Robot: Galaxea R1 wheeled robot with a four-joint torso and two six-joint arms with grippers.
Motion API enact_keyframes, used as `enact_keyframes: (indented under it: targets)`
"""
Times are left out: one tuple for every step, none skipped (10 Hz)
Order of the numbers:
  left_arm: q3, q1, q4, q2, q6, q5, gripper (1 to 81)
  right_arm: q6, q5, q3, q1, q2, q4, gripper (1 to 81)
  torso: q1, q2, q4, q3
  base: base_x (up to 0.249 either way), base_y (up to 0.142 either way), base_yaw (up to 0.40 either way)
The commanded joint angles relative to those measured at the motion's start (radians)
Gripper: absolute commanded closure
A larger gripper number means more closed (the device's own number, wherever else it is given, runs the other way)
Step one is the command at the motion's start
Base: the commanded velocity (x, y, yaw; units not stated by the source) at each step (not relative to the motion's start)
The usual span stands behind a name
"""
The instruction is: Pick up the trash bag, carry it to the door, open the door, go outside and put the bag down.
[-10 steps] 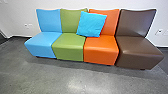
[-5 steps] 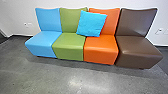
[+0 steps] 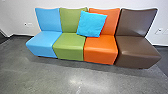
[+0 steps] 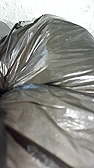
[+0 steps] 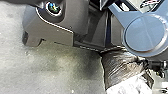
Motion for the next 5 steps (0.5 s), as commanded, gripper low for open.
enact_keyframes:
  targets:
    - [0.009, -0.057, -0.008, -0.021, 0.001, 0.103, 81.1, -0.015, -0.081, 0.024, 0.041, -0.050, 0.024, 1.0, -0.064, 0.100, 0.000, 0.099, 0.000, 0.000, 0.000]
    - [0.009, -0.057, -0.007, -0.020, 0.001, 0.103, 81.1, -0.027, -0.067, 0.020, 0.030, -0.042, 0.025, 1.0, -0.085, 0.131, 0.000, 0.132, 0.000, 0.000, 0.000]
    - [0.009, -0.057, -0.003, -0.017, 0.001, 0.103, 81.1, -0.028, -0.065, 0.006, 0.020, -0.030, 0.024, 1.0, -0.108, 0.166, 0.000, 0.167, 0.000, 0.000, 0.000]
    - [0.009, -0.056, 0.000, -0.013, 0.001, 0.104, 81.1, -0.041, -0.053, -0.003, 0.003, -0.019, 0.023, 1.0, -0.128, 0.197, 0.000, 0.199, 0.000, 0.000, 0.000]
    - [0.008, -0.048, 0.003, -0.013, 0.002, 0.103, 81.1, -0.051, -0.027, -0.013, -0.026, -0.004, 0.024, 1.0, -0.153, 0.235, 0.000, 0.238, 0.000, 0.000, 0.000]
